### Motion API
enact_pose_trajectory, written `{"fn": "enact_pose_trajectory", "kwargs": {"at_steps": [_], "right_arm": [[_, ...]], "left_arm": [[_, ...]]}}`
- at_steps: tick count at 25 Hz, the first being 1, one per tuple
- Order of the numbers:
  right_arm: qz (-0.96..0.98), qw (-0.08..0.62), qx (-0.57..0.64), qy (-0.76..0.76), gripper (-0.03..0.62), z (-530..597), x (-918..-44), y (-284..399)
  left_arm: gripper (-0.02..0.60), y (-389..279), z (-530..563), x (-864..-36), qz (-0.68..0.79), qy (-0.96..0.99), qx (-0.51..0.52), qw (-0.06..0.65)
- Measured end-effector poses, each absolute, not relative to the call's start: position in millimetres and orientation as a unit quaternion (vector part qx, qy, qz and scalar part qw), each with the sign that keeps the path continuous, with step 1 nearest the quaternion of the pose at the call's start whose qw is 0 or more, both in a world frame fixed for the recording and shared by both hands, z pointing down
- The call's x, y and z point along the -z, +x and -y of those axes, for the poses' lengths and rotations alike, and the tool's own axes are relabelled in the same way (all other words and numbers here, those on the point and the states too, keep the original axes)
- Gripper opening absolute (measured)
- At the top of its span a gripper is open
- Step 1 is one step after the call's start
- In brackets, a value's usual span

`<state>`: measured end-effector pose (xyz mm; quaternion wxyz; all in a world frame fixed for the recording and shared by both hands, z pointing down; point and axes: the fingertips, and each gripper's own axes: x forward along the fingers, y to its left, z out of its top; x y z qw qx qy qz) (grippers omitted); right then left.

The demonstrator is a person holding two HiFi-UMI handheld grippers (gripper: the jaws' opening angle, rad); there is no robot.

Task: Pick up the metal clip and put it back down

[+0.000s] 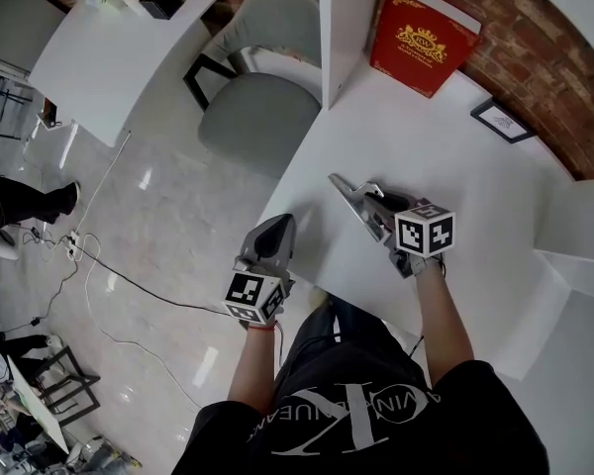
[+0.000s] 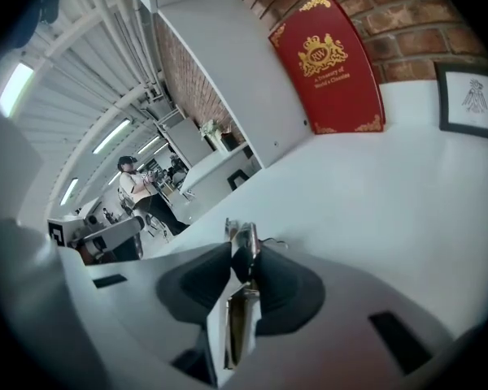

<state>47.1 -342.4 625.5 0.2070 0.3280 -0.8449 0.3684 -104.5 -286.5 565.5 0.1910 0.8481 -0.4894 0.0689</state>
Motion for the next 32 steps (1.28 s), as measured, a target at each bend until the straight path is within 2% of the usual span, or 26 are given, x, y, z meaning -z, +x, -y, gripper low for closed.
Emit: {"fn": "enact_pose_trajectory", "kwargs": {"at_steps": [8, 11, 32], "right_arm": [[0.856, 0.198, -0.335, 0.341, 0.072, 339.0, -617.0, 46.6], [0.861, 0.18, -0.318, 0.354, 0.043, 340.2, -605.0, 47.9], [0.874, 0.14, -0.192, 0.425, 0.037, 329.8, -517.4, 86.0]], "left_arm": [[0.008, -107.6, 283.5, -564.9, 0.49, 0.848, -0.065, 0.194], [0.008, -108.3, 283.2, -559.6, 0.487, 0.85, -0.064, 0.189], [0.008, -97.3, 270.4, -516.8, 0.475, 0.865, -0.045, 0.154]]}}
